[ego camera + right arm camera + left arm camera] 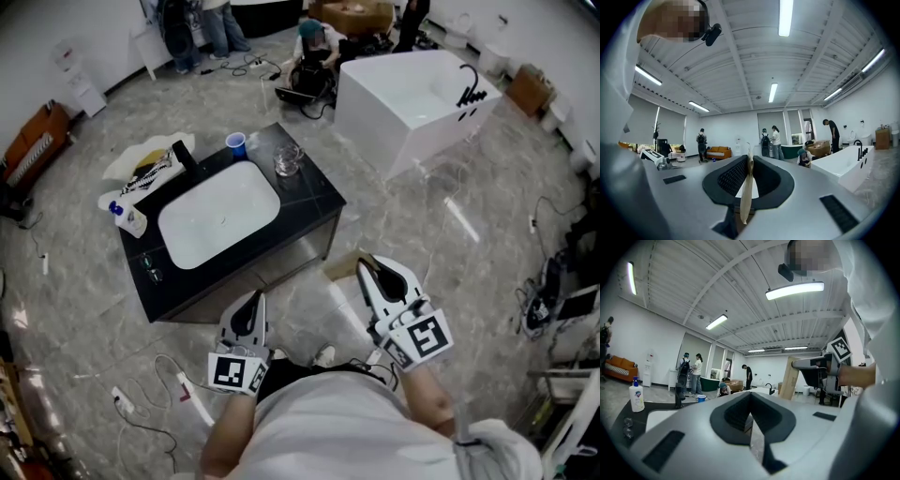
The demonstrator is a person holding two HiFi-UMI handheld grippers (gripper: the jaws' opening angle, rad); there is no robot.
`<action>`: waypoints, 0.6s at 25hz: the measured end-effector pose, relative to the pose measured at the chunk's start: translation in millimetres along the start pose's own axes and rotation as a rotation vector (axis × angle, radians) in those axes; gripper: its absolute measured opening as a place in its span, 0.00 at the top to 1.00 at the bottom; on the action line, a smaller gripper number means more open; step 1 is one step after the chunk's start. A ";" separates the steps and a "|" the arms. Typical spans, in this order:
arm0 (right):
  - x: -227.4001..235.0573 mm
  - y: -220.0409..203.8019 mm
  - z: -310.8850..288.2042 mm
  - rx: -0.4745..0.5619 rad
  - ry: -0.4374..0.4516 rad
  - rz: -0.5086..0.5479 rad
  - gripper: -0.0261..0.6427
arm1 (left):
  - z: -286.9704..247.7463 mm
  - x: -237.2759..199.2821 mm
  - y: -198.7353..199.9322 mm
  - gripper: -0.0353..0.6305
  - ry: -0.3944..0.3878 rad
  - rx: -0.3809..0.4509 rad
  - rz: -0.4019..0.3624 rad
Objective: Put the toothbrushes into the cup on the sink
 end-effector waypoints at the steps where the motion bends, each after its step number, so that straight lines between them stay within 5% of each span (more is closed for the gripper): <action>1: 3.1 -1.6 2.5 0.005 0.001 -0.003 0.87 | -0.1 1.5 -1.1 0.94 0.009 0.001 -0.004; 15: 27.2 -3.7 26.6 0.051 0.013 -0.019 0.87 | -14.7 22.3 1.7 0.94 0.035 0.009 -0.050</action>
Point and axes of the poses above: the fingertips, and each gripper's own axes: z backward along the fingers, x to its right, y out of its top, the point moved 3 cm from there along z, backward along the fingers, and after that the axes turned 12 degrees about z, right-handed, at the moved point
